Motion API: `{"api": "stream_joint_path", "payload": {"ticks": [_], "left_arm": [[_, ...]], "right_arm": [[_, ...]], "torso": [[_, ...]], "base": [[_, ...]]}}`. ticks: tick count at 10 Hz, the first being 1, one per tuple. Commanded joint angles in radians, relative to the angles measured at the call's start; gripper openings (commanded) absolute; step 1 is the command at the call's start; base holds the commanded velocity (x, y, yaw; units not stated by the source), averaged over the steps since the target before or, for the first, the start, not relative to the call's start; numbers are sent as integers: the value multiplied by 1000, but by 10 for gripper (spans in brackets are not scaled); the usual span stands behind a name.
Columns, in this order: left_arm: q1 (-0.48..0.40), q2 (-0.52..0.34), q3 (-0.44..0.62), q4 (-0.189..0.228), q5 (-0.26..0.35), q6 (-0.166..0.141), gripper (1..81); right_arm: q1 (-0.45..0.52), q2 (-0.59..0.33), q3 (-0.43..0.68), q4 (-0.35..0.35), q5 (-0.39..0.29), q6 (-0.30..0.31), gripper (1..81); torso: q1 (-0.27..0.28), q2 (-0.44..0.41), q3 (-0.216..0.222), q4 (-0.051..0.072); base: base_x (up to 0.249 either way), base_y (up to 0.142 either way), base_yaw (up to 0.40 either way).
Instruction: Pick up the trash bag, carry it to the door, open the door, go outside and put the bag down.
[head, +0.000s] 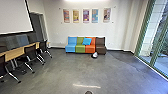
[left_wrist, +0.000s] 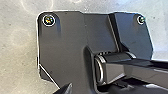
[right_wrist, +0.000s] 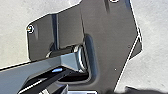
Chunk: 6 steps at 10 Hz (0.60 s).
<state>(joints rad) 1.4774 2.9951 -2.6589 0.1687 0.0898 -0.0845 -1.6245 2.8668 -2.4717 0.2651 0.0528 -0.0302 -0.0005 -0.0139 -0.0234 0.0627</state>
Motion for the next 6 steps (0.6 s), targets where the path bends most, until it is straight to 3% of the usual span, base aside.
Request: {"api": "stream_joint_path", "payload": {"ticks": [1,6], "left_arm": [[-62,4,4,-2,51,0,811],[-62,13,4,3,51,0,811]], "right_arm": [[34,-8,7,-10,-62,-5,811],[28,-8,7,-10,-62,-5,811]], "torso": [[1,0,0,0],[1,0,1,0]], "base": [[79,0,0],[125,0,0]]}}
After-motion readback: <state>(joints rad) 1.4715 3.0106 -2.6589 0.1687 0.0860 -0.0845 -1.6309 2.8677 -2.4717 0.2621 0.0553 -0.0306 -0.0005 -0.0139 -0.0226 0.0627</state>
